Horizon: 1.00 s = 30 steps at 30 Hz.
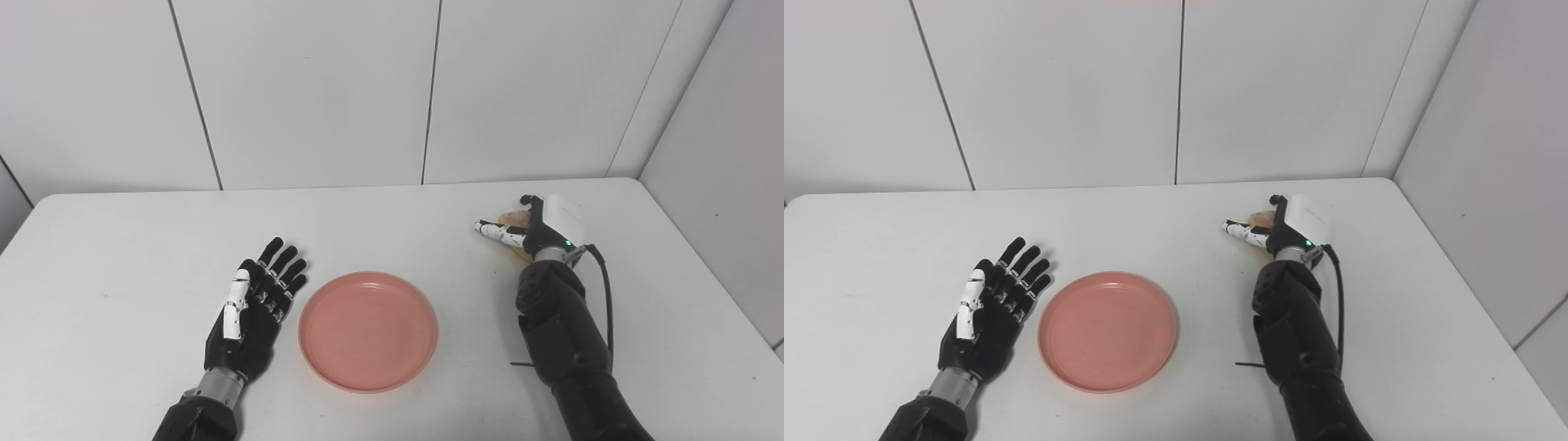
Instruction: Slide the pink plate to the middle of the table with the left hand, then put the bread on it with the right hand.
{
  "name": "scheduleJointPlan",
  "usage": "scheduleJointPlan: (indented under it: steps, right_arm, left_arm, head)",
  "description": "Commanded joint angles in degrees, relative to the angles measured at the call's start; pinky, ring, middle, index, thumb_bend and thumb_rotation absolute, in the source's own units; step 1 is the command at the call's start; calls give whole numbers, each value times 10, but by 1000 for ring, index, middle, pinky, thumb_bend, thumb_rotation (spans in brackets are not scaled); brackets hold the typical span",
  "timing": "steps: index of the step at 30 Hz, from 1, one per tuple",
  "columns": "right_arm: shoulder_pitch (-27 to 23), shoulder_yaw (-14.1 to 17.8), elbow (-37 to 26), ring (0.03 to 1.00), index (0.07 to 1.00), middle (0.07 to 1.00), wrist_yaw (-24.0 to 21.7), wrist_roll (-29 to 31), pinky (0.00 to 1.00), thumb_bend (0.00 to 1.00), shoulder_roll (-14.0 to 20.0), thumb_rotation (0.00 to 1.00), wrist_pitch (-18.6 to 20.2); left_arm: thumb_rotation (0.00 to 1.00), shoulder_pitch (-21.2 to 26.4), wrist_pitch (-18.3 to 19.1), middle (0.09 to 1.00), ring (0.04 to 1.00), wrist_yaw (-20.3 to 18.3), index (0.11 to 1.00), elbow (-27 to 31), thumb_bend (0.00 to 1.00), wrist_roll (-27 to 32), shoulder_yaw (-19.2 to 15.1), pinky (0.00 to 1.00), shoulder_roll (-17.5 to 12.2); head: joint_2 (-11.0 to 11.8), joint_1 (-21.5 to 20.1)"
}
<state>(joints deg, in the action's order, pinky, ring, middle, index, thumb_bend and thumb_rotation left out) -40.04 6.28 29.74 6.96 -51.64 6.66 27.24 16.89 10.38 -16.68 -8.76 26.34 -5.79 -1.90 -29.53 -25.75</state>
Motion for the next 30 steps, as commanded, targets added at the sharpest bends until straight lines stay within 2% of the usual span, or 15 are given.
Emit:
scheduleJointPlan:
  steps: [1, 3, 8, 16, 18, 20, 21, 23, 26, 27, 28, 29, 30]
  right_arm:
    - [-33, 1, -4, 737, 792, 751, 11, -3, 663, 974, 17, 558, -3]
    - [-37, 2, 4, 740, 784, 748, 11, -10, 664, 966, 20, 547, -3]
    - [-42, 7, 17, 812, 819, 814, 8, -9, 725, 946, 26, 467, -3]
    - [-50, 27, 36, 841, 863, 859, -26, -52, 742, 941, 25, 406, -3]
    - [-51, 31, 37, 835, 867, 852, -39, -64, 729, 928, 24, 355, -3]
    - [-52, 39, 37, 829, 866, 847, -46, -71, 722, 923, 23, 345, -3]
    - [-53, 42, 37, 684, 844, 740, -47, -72, 578, 893, 22, 282, -3]
    - [-49, 46, 27, 527, 771, 621, -49, -79, 422, 835, 19, 201, -3]
    - [-40, 46, 3, 455, 747, 565, -54, -92, 352, 800, 15, 139, -3]
    - [-39, 46, -2, 490, 704, 583, -58, -96, 381, 778, 15, 117, -3]
    - [-38, 44, -5, 482, 667, 573, -64, -100, 374, 768, 15, 104, -3]
    - [-38, 44, -6, 452, 598, 507, -69, -104, 349, 648, 15, 53, -3]
    - [-39, 45, -6, 446, 585, 494, -71, -107, 345, 623, 14, 43, -3]
  left_arm:
    - [1000, -15, 26, 929, 916, 12, 916, -7, 320, -2, -3, 952, -4]
    - [1000, -15, 29, 930, 916, 15, 916, -3, 321, -3, -3, 952, -4]
    - [1000, -14, 27, 933, 921, 11, 920, -6, 324, -2, -3, 957, -5]
    - [1000, -17, 26, 932, 917, 10, 918, -4, 323, -3, -2, 952, -6]
    - [1000, -17, 28, 927, 911, 13, 913, -2, 324, -4, -2, 946, -6]
    - [1000, -17, 29, 927, 910, 12, 912, -1, 324, -3, -2, 945, -6]
    - [1000, -17, 29, 930, 915, 11, 917, -1, 323, -2, -2, 953, -6]
    - [1000, -17, 30, 928, 913, 12, 914, -2, 325, -2, -3, 951, -6]
    - [1000, -16, 29, 930, 914, 12, 915, -3, 326, -2, -2, 952, -6]
    - [1000, -16, 29, 929, 914, 11, 914, -3, 325, -2, -3, 952, -6]
    - [1000, -16, 29, 929, 915, 11, 915, -3, 325, -2, -3, 952, -6]
    - [1000, -16, 30, 929, 915, 11, 915, -2, 325, -1, -3, 953, -6]
    - [1000, -17, 31, 929, 915, 12, 915, -1, 325, -1, -3, 953, -5]
  head:
    - [-2, 0]
    - [-2, 0]
    - [-3, 0]
    - [-7, 0]
    - [-7, 0]
    - [-9, 0]
    - [-9, 0]
    - [-9, 0]
    - [-9, 0]
    - [-9, 0]
    - [-9, 0]
    - [-10, 0]
    - [-10, 0]
